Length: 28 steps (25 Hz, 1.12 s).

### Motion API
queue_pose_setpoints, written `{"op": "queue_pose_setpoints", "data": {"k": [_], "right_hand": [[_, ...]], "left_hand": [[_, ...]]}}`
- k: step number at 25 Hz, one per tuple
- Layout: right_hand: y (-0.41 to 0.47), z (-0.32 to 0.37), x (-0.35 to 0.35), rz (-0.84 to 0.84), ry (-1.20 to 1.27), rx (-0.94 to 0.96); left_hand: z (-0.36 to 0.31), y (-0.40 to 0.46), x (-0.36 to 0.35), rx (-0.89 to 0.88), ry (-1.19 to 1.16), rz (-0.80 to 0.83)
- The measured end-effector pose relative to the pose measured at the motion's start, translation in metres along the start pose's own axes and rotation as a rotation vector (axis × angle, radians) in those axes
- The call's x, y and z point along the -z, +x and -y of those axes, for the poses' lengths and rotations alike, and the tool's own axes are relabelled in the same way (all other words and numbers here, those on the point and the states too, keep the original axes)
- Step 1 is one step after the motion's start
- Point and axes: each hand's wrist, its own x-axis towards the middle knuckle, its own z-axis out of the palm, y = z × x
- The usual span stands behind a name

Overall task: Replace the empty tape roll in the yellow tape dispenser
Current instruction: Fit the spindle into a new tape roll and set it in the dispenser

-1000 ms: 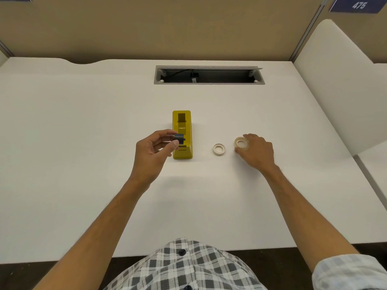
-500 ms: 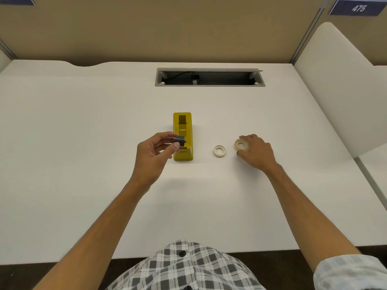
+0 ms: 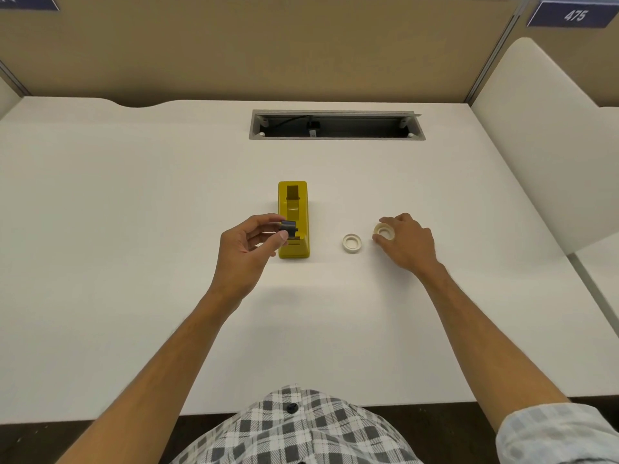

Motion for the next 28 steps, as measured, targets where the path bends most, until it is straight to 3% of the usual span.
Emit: {"op": "queue_pose_setpoints", "data": {"k": [5, 10, 17, 21, 28], "right_hand": [[0.003, 0.009, -0.001, -0.065, -0.103, -0.061], [0.003, 0.015, 0.001, -0.058, -0.021, -0.086], [-0.017, 0.026, 0.014, -0.095, 0.771, -0.095], [-0.032, 0.035, 0.026, -0.047, 1.063, -0.152], [-0.065, 0.064, 0.049, 0.12, 1.454, -0.066]], "left_hand": [[0.0, 0.0, 0.0, 0.002, -0.001, -0.001], [0.0, 0.0, 0.0, 0.003, 0.002, -0.001], [-0.002, -0.002, 0.0, -0.009, -0.007, 0.007], [-0.003, -0.003, -0.001, -0.008, -0.016, 0.021], [-0.009, -0.005, -0.007, -0.014, -0.039, 0.056]]}}
